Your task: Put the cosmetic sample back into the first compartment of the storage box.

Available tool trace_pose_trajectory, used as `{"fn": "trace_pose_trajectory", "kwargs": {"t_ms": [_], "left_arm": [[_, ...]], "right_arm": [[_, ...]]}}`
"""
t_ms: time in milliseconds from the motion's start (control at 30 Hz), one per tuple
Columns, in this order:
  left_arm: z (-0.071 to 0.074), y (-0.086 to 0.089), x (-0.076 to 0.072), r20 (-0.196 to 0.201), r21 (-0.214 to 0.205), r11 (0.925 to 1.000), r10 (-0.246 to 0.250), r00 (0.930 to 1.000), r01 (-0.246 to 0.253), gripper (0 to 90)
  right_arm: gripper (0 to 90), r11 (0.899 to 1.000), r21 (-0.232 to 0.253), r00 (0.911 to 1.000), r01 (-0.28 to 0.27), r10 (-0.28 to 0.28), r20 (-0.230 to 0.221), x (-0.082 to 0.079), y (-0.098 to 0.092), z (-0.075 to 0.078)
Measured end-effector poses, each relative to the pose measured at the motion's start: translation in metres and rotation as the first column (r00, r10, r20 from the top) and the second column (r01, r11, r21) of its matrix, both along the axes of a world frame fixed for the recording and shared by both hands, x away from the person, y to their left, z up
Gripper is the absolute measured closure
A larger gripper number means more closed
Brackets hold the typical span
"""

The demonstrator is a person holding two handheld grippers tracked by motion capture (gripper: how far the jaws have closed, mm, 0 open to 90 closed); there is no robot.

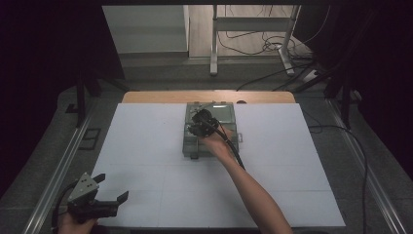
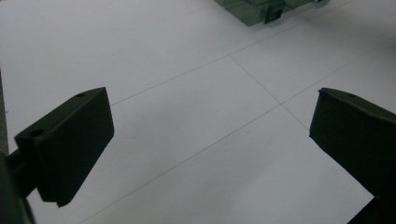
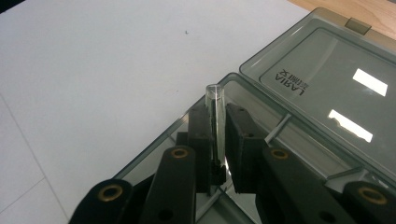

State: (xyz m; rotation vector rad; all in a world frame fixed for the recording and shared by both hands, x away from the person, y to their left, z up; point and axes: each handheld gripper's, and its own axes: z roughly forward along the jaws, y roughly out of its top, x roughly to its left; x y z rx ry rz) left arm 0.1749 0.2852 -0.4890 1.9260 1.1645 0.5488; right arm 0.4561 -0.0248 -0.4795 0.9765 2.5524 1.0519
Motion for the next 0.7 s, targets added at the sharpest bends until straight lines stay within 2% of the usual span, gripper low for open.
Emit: {"fn": "trace_pose_trajectory", "kwargs": {"t_ms": [533, 700], "left_arm": [[0.0, 0.0, 0.0, -0.005, -0.004, 1.0, -0.002, 1.0, 0.002, 0.5], [0.0, 0.0, 0.0, -0.005, -0.004, 1.0, -0.001, 1.0, 0.001, 0.5]], "right_arm": [[79.8, 0.999, -0.029, 0.9998, 0.016, -0.016, -0.008, 0.012, 0.01, -0.012], [75.9, 0.999, -0.024, 0.9997, 0.025, -0.025, -0.002, 0.01, 0.008, -0.011]]}}
